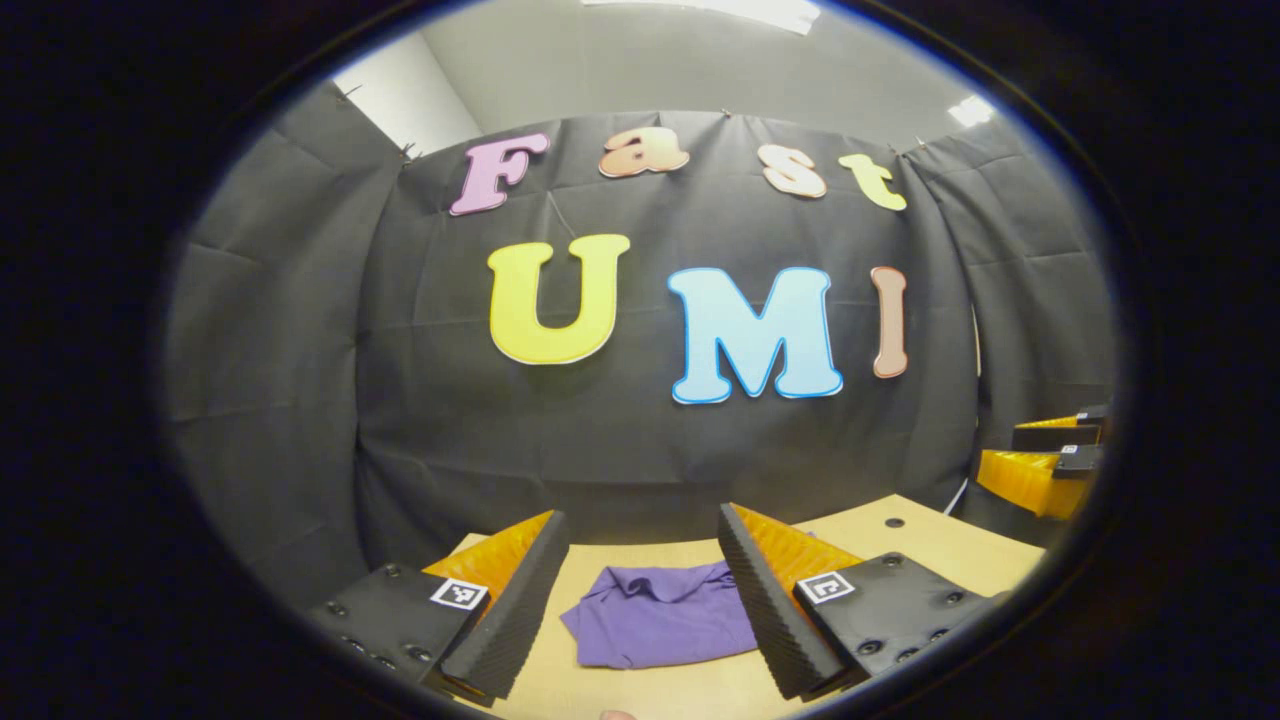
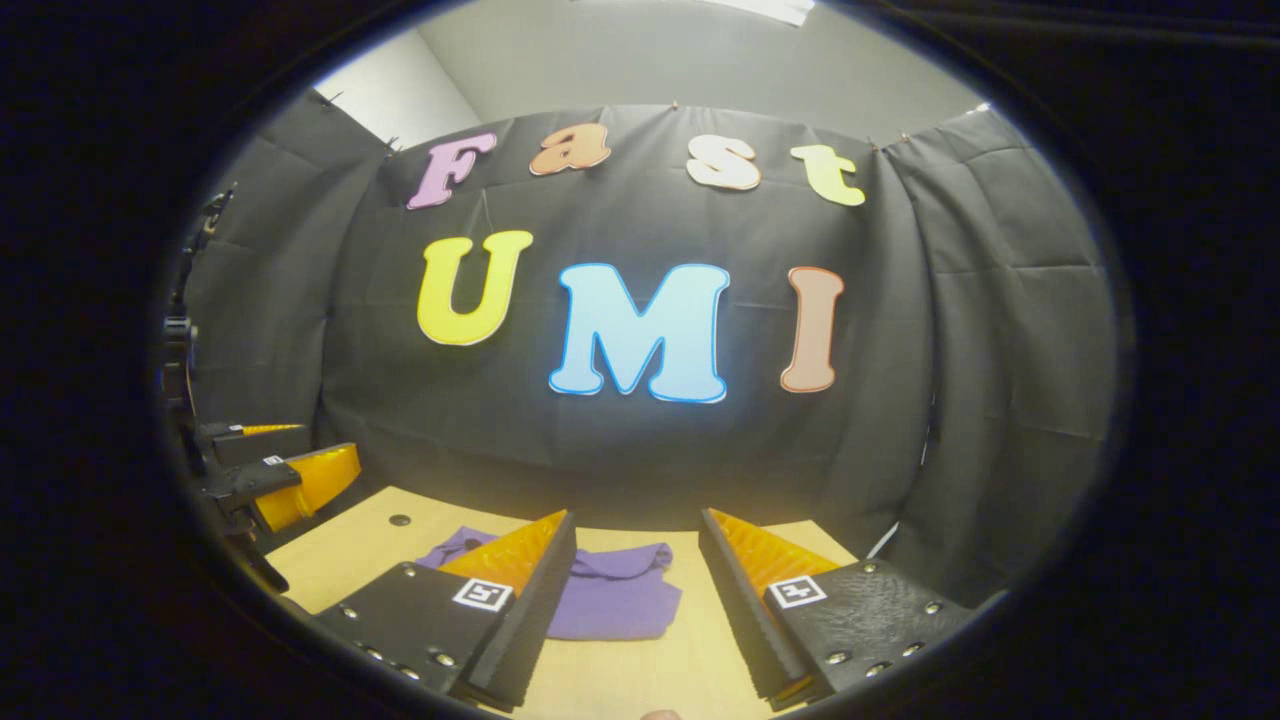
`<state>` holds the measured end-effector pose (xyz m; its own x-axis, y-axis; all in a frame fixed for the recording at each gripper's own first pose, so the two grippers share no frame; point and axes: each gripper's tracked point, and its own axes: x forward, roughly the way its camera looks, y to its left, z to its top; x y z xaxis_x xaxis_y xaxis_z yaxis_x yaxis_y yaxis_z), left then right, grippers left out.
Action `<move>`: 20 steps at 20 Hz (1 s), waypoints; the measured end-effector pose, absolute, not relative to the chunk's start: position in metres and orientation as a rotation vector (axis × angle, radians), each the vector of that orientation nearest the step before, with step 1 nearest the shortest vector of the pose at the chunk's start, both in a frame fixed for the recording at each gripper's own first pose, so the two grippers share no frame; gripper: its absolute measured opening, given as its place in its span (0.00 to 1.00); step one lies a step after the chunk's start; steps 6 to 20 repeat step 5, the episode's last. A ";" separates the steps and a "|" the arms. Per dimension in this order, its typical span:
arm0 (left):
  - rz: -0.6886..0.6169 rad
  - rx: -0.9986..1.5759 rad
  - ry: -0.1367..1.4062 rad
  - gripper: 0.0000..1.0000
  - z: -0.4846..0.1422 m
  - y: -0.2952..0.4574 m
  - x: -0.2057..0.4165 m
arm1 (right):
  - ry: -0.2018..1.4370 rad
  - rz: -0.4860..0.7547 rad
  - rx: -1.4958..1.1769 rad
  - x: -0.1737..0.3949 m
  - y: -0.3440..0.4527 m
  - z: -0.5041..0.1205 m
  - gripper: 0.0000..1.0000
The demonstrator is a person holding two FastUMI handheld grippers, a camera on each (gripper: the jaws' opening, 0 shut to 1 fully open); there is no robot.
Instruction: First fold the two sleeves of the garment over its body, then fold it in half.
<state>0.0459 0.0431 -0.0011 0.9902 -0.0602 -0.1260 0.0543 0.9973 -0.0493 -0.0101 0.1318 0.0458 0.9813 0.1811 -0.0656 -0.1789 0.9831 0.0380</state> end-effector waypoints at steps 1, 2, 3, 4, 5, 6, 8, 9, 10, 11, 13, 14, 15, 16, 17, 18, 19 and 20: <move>-0.058 -0.045 0.128 0.98 -0.001 0.041 0.045 | 0.064 0.180 0.030 -0.011 0.129 0.046 0.78; -0.057 -0.043 0.131 0.98 -0.002 0.039 0.046 | 0.067 0.181 0.025 -0.013 0.127 0.045 0.78; -0.059 -0.041 0.131 0.98 -0.003 0.037 0.045 | 0.065 0.183 0.021 -0.014 0.125 0.046 0.78; -0.061 -0.039 0.131 0.99 -0.004 0.035 0.046 | 0.060 0.182 0.019 -0.015 0.124 0.047 0.78; -0.061 -0.035 0.133 0.99 -0.005 0.033 0.045 | 0.058 0.180 0.021 -0.015 0.122 0.048 0.78; -0.061 -0.035 0.133 0.99 -0.005 0.033 0.045 | 0.058 0.180 0.021 -0.015 0.122 0.048 0.78; -0.061 -0.035 0.133 0.99 -0.005 0.033 0.045 | 0.058 0.180 0.021 -0.015 0.122 0.048 0.78; -0.061 -0.035 0.133 0.99 -0.005 0.033 0.045 | 0.058 0.180 0.021 -0.015 0.122 0.048 0.78; -0.061 -0.035 0.133 0.99 -0.005 0.033 0.045 | 0.058 0.180 0.021 -0.015 0.122 0.048 0.78; -0.061 -0.035 0.133 0.99 -0.005 0.033 0.045 | 0.058 0.180 0.021 -0.015 0.122 0.048 0.78; -0.061 -0.035 0.133 0.99 -0.005 0.033 0.045 | 0.058 0.180 0.021 -0.015 0.122 0.048 0.78; -0.061 -0.035 0.133 0.99 -0.005 0.033 0.045 | 0.058 0.180 0.021 -0.015 0.122 0.048 0.78; -0.061 -0.035 0.133 0.99 -0.005 0.033 0.045 | 0.058 0.180 0.021 -0.015 0.122 0.048 0.78; -0.061 -0.035 0.133 0.99 -0.005 0.033 0.045 | 0.058 0.180 0.021 -0.015 0.122 0.048 0.78; -0.061 -0.035 0.133 0.99 -0.005 0.033 0.045 | 0.058 0.180 0.021 -0.015 0.122 0.048 0.78; -0.061 -0.035 0.133 0.99 -0.005 0.033 0.045 | 0.058 0.180 0.021 -0.015 0.122 0.048 0.78; -0.061 -0.035 0.133 0.99 -0.005 0.033 0.045 | 0.058 0.180 0.021 -0.015 0.122 0.048 0.78; -0.061 -0.035 0.133 0.99 -0.005 0.033 0.045 | 0.058 0.180 0.021 -0.015 0.122 0.048 0.78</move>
